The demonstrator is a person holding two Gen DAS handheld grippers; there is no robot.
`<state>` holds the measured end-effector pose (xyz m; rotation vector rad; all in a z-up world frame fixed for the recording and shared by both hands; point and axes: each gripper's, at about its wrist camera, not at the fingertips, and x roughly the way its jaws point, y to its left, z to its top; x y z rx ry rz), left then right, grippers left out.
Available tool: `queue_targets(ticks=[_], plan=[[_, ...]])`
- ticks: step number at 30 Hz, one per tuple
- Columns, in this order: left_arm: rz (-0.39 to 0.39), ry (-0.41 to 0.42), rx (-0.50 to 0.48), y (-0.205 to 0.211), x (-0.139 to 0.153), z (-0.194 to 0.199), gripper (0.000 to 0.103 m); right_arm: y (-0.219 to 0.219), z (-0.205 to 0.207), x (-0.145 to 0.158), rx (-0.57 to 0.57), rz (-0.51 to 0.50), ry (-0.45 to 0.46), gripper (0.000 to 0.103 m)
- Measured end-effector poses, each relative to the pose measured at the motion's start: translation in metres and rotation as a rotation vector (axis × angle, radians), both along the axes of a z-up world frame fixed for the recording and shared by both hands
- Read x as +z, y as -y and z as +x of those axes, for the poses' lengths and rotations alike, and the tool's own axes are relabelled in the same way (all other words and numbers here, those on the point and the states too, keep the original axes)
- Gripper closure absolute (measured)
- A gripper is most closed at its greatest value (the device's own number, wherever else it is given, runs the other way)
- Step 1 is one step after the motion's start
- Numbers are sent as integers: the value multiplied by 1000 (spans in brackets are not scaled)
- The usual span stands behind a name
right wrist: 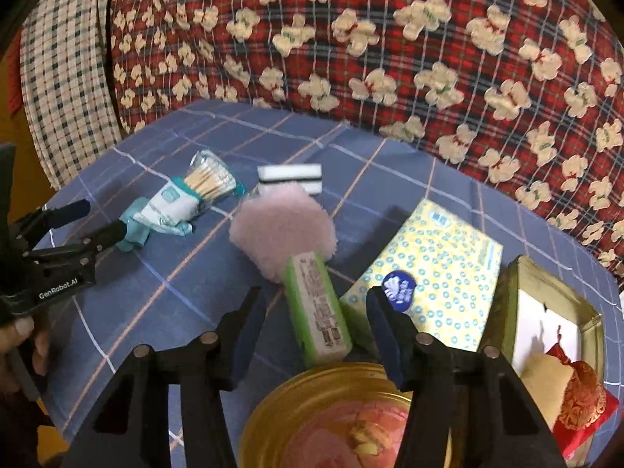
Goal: Organize soft objects
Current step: 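Grasp the teal cloth with the left gripper while the right grasps the green tissue pack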
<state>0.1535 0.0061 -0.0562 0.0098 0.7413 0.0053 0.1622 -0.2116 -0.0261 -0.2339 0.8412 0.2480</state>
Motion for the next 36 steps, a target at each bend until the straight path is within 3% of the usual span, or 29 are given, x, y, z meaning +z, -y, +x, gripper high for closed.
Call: queue_targets(ticks=[7, 9, 17, 19, 21, 24, 34, 36], plan=[[7, -28, -21, 2, -3, 2, 26, -12, 5, -6, 39, -51, -49, 48], [3, -37, -21, 0, -4, 3, 26, -12, 5, -5, 48, -40, -56, 58], [-35, -87, -10, -8, -9, 9, 26, -15, 13, -13, 49, -52, -97, 58], [-51, -102, -11, -10, -12, 11, 26, -15, 16, -14, 39, -49, -108, 62], [-75, -117, -9, -14, -14, 13, 26, -18, 18, -17, 28, -99, -111, 72], [-111, -130, -2, -19, -16, 14, 26, -14, 19, -18, 24, -72, -112, 76], [-28, -136, -15, -2, -19, 25, 27, -19, -17, 7, 22, 100, 42, 76], [-26, -140, -17, 0, -19, 29, 33, -25, -23, 9, 26, 111, 79, 76]])
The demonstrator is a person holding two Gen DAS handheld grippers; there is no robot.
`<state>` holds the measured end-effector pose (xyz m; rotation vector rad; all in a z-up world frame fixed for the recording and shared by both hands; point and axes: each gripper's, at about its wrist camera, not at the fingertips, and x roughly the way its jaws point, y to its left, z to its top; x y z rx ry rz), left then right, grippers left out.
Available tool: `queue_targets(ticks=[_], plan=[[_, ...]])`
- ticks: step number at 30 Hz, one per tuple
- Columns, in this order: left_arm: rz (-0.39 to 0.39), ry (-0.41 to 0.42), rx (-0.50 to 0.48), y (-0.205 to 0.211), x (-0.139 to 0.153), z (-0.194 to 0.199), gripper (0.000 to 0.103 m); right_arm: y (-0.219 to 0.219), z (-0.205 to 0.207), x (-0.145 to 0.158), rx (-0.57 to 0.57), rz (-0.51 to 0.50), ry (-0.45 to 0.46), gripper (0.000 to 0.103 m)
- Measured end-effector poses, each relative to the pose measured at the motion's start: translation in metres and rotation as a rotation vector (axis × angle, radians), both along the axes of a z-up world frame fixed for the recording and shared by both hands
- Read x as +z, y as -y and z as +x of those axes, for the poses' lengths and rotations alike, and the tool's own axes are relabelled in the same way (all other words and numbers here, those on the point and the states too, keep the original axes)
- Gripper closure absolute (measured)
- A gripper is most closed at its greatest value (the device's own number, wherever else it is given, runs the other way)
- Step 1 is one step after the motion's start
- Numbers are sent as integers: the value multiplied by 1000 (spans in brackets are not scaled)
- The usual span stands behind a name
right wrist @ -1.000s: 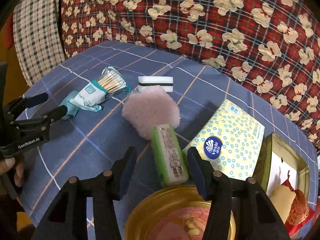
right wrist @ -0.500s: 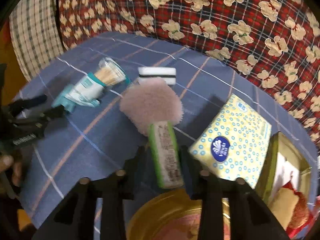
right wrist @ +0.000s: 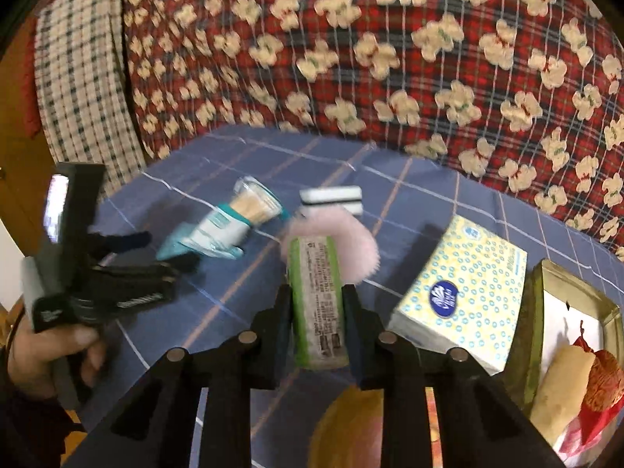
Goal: Organize soft objects
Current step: 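Grasp the teal cloth with the left gripper while the right grasps the green tissue pack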
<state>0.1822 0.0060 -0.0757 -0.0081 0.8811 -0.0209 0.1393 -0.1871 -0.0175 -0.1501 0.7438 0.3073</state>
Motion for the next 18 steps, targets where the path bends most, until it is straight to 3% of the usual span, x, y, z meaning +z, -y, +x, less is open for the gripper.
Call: queue_targets(ticks=[1, 2, 4, 5, 6, 12, 18], plan=[[4, -7, -12, 2, -1, 2, 38, -3, -3, -1, -7, 6, 20, 76], [7, -16, -22, 4, -3, 3, 54, -4, -4, -2, -5, 18, 30, 76], [-2, -39, -36, 5, -6, 6, 71, -7, -6, -6, -11, 48, 45, 76], [-17, -35, -41, 3, -5, 5, 90, -9, -7, -8, -16, 54, 55, 76], [-26, -31, -41, 3, -5, 4, 94, -11, -10, -9, -11, 68, 69, 76], [-63, 4, -38, 0, -2, -2, 96, -21, -22, -17, 2, 70, 144, 76], [-53, 101, 48, -9, 11, -18, 96, -22, -22, -23, 5, 71, 174, 76]])
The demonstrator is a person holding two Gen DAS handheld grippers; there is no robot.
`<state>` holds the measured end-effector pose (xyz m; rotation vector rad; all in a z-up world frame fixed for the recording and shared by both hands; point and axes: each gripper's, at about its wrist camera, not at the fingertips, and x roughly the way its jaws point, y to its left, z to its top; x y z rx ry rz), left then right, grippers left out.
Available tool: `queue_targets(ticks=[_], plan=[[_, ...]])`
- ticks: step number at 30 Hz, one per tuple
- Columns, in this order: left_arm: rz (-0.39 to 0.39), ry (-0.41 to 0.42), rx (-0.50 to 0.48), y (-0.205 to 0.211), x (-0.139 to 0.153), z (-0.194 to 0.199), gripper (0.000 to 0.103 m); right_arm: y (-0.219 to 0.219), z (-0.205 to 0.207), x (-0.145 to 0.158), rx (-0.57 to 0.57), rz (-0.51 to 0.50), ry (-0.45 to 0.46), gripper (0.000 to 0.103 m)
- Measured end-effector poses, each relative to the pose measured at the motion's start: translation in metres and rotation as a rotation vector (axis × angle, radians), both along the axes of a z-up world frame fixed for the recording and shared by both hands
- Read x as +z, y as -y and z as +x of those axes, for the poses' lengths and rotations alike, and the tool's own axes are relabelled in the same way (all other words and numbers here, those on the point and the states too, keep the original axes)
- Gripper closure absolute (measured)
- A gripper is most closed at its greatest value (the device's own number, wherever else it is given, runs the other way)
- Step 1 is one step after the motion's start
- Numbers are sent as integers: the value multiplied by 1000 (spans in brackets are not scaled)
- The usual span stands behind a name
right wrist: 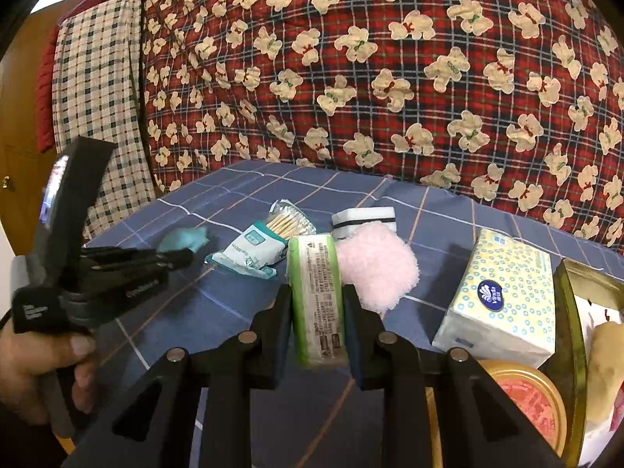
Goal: Organize soft objects
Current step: 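Grasp the teal cloth with the left gripper while the right grasps the green tissue pack, then lift the teal cloth and green tissue pack and carry them toward the gold tin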
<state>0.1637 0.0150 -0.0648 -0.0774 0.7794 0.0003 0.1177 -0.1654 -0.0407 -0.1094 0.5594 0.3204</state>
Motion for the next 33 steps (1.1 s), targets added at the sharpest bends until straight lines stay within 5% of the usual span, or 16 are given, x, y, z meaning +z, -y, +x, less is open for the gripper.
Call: queue_targets(ticks=[14, 33], plan=[[17, 270, 67, 24, 31, -42, 96, 3, -12, 11, -56, -31, 137, 76], [8, 240, -73, 86, 32, -29, 96, 28, -7, 15, -145, -36, 161, 75]])
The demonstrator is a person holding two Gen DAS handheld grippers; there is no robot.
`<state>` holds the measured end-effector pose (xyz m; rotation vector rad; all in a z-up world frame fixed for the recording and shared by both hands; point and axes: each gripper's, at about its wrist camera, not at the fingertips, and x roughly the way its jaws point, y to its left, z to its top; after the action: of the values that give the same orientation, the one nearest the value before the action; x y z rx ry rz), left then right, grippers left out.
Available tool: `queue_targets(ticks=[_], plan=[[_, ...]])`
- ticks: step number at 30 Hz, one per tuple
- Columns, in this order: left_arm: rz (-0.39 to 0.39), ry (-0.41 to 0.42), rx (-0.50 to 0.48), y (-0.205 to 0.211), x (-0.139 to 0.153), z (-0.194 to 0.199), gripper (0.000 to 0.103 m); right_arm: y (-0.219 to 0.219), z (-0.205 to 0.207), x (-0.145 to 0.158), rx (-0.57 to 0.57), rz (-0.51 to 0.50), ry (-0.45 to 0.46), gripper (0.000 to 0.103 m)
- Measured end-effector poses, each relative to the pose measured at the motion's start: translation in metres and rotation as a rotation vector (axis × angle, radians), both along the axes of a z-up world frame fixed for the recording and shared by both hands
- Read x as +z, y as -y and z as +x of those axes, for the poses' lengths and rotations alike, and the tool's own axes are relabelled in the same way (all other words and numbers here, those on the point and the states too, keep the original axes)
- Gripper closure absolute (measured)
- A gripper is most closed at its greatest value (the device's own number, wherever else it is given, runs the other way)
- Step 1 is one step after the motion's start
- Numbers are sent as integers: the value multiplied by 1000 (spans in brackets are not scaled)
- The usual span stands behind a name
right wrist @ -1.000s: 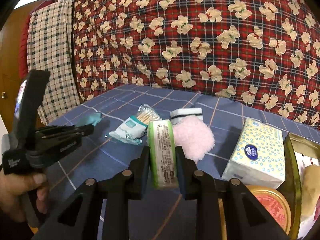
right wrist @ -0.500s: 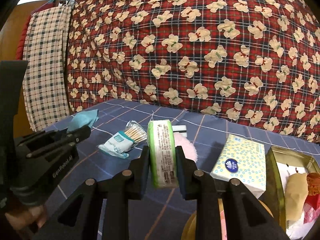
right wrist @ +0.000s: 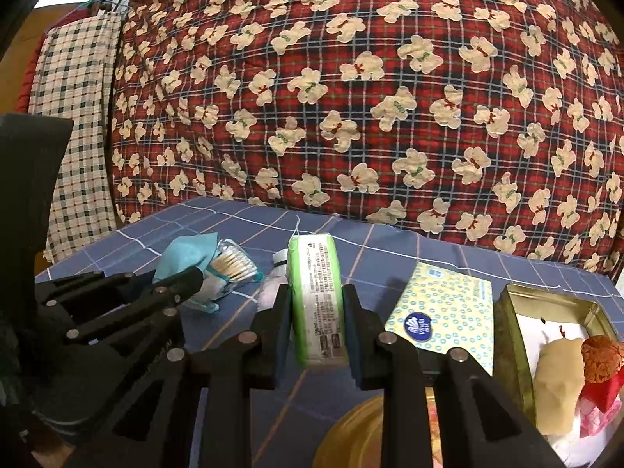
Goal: Organize soft objects
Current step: 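Lift the teal cloth and green tissue pack and carry them toward the gold tin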
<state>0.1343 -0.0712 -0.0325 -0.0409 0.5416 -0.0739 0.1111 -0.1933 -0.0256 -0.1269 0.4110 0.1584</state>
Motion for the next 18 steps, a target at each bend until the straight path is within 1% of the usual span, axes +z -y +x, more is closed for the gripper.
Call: queue_targets(ticks=[4, 9, 18], plan=[[11, -14, -27, 10, -1, 3, 96, 9, 3, 1, -20, 12, -2, 75], [7, -24, -49, 17, -2, 7, 96, 15, -1, 2, -38, 19, 15, 75], [20, -14, -87, 31, -1, 6, 96, 28, -5, 4, -73, 34, 34, 75]])
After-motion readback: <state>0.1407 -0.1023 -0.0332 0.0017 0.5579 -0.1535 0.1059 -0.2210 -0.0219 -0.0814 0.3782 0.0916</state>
